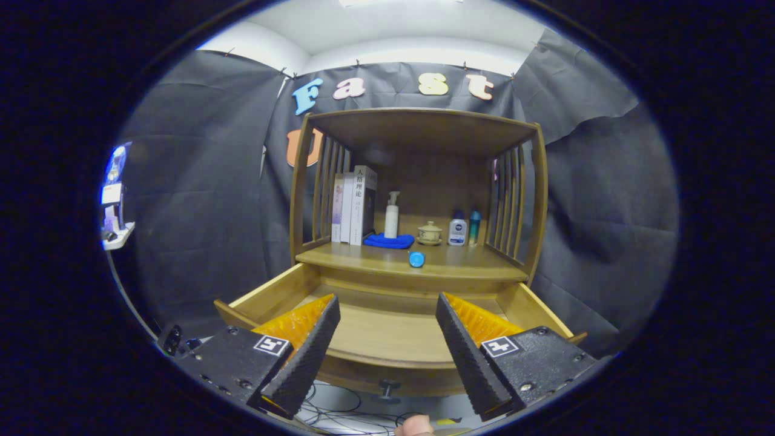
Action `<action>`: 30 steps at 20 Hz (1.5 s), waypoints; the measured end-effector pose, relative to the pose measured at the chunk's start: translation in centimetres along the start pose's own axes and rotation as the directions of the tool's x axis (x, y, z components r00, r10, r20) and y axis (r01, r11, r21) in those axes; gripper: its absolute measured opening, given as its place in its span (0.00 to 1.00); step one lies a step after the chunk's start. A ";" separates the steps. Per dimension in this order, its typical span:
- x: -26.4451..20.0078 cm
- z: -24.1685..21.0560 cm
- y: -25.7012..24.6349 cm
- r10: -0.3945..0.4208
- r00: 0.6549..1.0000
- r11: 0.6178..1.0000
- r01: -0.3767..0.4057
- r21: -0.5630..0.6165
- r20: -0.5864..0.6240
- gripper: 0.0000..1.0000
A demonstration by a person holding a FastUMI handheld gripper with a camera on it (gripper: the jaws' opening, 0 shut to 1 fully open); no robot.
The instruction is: Pull open the drawer, take out the items inside it, and place them on the countertop above the cabinet.
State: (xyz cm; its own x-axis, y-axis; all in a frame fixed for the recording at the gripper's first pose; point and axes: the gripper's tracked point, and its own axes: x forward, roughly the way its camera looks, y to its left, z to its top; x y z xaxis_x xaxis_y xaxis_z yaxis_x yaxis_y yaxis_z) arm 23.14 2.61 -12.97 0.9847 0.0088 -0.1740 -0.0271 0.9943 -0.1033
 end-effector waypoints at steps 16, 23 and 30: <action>-0.8 -11.2 -0.3 -0.076 0.997 0.997 0.076 0.024 -0.023 1.00; 0.9 -13.2 -0.3 -0.107 0.991 0.991 0.113 0.075 -0.085 1.00; 1.0 -13.1 -0.4 -0.140 0.987 0.987 0.145 0.064 -0.074 1.00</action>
State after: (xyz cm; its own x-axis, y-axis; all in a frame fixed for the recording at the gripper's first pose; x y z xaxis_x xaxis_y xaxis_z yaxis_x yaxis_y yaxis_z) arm 21.88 0.80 -25.88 0.9632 -0.1387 -0.2302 0.1272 0.9898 -0.0645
